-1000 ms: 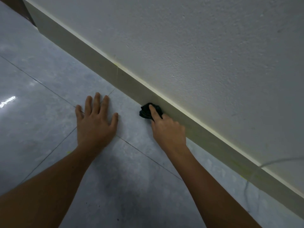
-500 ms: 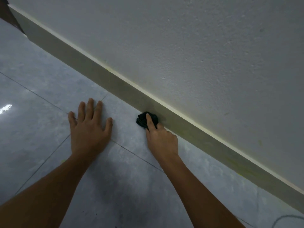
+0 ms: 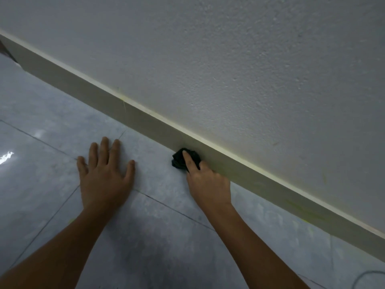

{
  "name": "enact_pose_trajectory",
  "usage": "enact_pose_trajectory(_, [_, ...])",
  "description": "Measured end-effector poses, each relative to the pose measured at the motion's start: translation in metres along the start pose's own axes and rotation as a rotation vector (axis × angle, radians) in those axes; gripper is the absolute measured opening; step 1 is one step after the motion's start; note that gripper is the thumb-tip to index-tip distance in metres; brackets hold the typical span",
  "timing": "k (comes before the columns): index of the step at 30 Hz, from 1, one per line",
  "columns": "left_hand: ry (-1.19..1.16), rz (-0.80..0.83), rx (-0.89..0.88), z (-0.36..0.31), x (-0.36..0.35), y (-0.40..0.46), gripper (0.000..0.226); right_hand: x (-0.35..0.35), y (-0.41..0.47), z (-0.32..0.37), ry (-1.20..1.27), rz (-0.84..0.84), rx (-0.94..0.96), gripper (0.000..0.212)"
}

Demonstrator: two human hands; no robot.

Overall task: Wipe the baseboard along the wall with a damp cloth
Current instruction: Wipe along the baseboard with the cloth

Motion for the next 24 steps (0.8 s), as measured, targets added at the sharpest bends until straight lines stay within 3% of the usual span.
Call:
enact_pose_trajectory(2, [0.026,-0.018,0.006,-0.006,-0.001,-0.002,0.074,-0.005,-0.009,-0.011,0.005,0.033,0.000,0.065])
enact_pose_trajectory(5, [-0.054,-0.079,-0.089,-0.044,-0.005,-0.010,0.064,0.004,-0.007,-0.031,0.037,-0.046,-0.012,0.060])
enact_pose_trajectory(9, [-0.139,0.002,-0.108,-0.079,-0.033,-0.030,0.070,0.023,0.011,-0.015,0.085,-0.160,0.022,0.055])
enact_pose_trajectory(17, [-0.009,0.007,-0.090,-0.079,-0.050,-0.041,0.068,-0.007,-0.023,-0.044,0.004,-0.026,0.019,0.064])
enact_pose_trajectory(20, [-0.022,-0.001,-0.099,-0.085,-0.049,-0.039,0.070,-0.002,-0.035,-0.070,-0.020,-0.075,0.017,0.064])
enact_pose_trajectory(24, [-0.029,0.006,-0.082,-0.082,-0.050,-0.040,0.071,0.013,-0.017,-0.052,0.013,-0.177,0.006,0.060])
Point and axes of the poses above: each hand's wrist, its own y-axis towards the middle knuckle, its own x-axis out of the back of the hand, z = x × y, the point moved 4 cm from there along y, towards the middle knuckle, and after that the axes turned 8 degrees about -y, right-handed, at the moved point
